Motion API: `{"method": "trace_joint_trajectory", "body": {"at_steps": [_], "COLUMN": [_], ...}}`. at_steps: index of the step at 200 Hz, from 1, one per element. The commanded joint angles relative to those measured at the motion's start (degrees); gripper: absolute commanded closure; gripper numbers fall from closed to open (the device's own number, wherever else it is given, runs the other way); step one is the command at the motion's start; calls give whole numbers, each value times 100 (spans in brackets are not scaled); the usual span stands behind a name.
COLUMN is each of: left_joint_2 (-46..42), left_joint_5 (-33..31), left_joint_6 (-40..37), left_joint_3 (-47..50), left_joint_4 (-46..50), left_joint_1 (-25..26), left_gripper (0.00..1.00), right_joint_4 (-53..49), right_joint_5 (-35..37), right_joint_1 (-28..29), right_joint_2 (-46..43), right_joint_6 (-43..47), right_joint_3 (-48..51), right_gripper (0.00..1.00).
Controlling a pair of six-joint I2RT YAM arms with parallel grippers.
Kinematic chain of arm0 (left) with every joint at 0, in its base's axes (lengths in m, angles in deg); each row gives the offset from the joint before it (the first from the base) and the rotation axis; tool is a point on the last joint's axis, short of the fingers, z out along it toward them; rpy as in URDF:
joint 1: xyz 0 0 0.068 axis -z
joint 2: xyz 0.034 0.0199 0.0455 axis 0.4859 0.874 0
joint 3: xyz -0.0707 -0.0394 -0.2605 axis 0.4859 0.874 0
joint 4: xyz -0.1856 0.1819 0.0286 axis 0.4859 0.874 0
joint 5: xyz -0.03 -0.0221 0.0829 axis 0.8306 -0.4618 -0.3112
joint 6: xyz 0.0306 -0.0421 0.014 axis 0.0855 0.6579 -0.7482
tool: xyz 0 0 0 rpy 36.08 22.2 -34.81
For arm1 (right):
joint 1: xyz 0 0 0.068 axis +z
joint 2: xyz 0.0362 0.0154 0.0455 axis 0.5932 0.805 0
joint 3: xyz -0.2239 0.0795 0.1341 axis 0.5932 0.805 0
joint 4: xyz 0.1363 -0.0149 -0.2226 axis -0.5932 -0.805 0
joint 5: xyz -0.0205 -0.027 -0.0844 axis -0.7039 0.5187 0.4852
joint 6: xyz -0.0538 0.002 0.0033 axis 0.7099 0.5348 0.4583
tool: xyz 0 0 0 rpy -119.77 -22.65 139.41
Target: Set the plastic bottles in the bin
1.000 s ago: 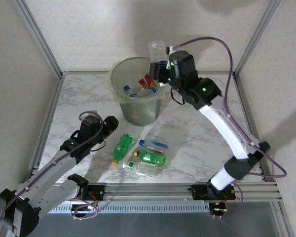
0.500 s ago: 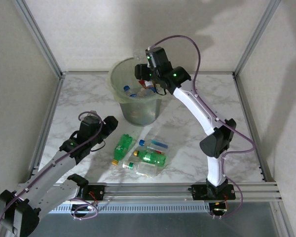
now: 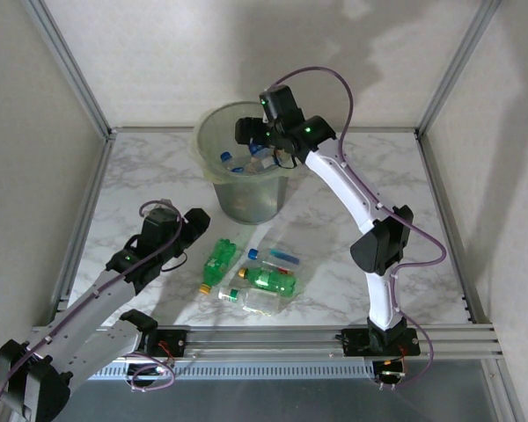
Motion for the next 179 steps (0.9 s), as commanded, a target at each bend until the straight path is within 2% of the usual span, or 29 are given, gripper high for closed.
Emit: {"method": "trace_joint_trajectory", "body": {"at_steps": [1,45,85,140,179], "left_joint_2": [-74,-110,-155,6,423], "left_joint_5": [-55,18,164,156,384], "left_joint_6": [70,62,-16,-178,-480], "left_joint_3": [50,106,219,406,352], "left_joint_4": [-35,-19,-41,20,90], "left_joint_1": [-58,-48,89,545,850], "left_gripper": [23,23,19,15,14], "right_joint_4": [45,58,212,848,1388], "right_joint_5": [-43,18,139,282,136], "right_joint_1": [35,43,61,97,104], "right_joint_2": [-173,-381,-965,-2323,-3412], "right_joint_6": [-70,-83,-50,-144,-374], "right_joint_3": [59,103,391,1899,3193], "right_gripper": [11,12,13,14,13]}}
